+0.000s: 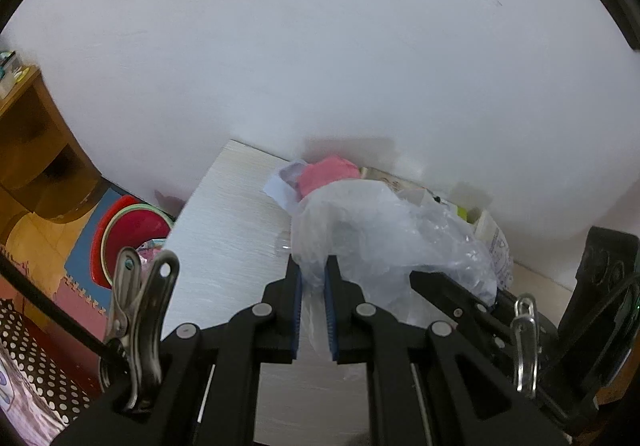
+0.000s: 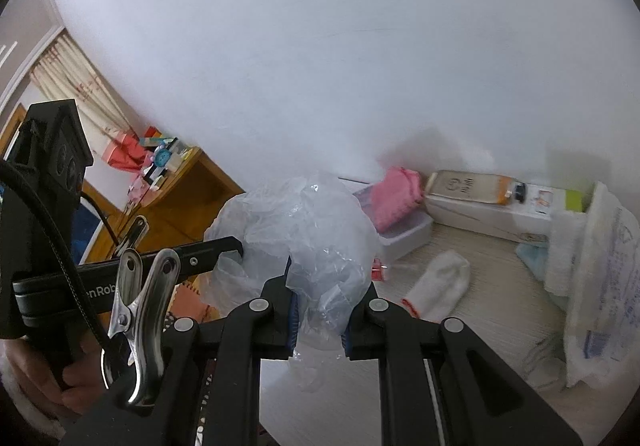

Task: Collect trash
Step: 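Lift the clear plastic bag with both grippers and carry it to the bucket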

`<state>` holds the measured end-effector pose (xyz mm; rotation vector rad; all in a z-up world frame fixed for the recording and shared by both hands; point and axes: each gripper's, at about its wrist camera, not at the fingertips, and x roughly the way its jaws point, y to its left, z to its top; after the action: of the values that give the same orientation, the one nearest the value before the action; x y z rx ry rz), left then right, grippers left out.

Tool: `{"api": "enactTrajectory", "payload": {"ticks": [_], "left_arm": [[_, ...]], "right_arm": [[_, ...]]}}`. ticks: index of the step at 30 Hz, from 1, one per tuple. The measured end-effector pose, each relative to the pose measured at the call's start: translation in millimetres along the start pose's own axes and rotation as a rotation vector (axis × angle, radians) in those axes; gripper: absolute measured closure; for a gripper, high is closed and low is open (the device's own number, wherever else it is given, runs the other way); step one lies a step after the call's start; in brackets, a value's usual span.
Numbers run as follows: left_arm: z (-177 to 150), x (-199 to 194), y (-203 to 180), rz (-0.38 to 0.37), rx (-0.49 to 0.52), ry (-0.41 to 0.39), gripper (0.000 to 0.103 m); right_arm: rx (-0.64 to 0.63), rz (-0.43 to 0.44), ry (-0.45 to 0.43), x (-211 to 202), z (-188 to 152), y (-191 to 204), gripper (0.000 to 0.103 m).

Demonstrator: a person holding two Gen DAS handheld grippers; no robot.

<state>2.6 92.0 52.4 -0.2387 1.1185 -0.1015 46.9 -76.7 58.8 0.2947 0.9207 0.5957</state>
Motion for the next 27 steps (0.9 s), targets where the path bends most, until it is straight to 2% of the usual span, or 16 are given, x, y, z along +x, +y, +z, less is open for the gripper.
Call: {"api": "enactTrajectory", "payload": {"ticks": [15,27], "left_arm": [[22.4,-27.2,117.8,0.030,-0.147,-0.053,0.093],[35.2,-17.7,200.6,0.046,-0.249,-0.019,0.093]], "right_arm": [[-0.145,0.038,0.079,86.0,29.1,97.0,0.086],[-0.219,0.031,0.183,155.9,34.0,155.3,0.086]]}}
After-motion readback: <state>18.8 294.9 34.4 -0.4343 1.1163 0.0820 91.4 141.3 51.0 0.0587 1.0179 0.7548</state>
